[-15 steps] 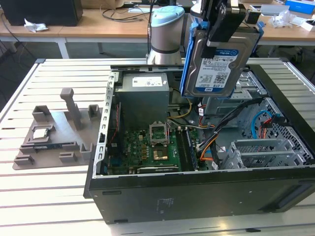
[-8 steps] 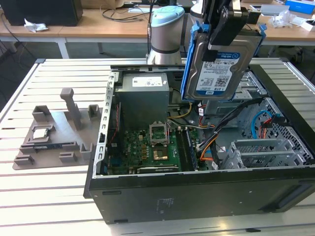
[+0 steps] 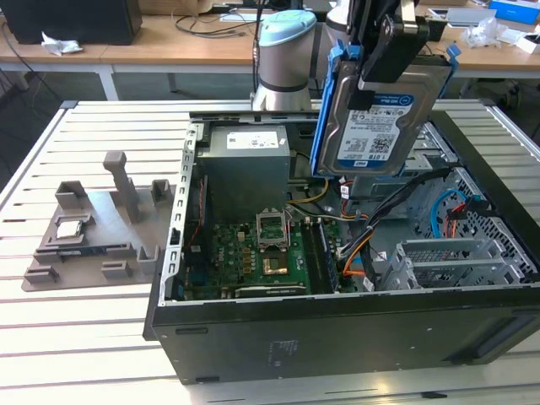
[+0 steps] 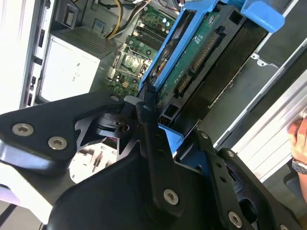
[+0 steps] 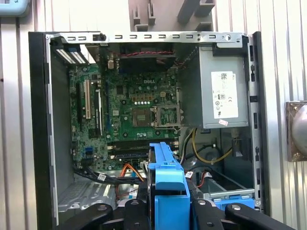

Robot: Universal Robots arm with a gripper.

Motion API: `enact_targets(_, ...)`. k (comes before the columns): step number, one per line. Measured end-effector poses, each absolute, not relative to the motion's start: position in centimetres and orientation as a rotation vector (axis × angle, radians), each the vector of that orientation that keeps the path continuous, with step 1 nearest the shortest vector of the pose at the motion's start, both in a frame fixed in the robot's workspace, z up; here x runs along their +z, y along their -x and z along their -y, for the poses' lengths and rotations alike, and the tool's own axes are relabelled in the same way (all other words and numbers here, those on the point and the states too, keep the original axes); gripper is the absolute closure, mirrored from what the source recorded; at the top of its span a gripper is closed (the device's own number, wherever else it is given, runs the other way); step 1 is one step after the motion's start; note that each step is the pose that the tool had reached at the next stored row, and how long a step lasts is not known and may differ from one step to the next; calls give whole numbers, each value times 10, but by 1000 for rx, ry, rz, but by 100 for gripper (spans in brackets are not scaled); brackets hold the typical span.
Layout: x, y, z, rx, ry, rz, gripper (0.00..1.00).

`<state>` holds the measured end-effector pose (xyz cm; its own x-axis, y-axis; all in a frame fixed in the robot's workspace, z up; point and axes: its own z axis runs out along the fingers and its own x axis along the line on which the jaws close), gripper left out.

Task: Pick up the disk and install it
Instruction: 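Pick up the disk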

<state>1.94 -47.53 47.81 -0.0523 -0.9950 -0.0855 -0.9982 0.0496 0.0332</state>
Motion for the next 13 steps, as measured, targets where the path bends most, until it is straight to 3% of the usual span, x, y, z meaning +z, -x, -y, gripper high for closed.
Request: enact_targets(13, 476, -19, 485, 123, 2138, -2250, 64)
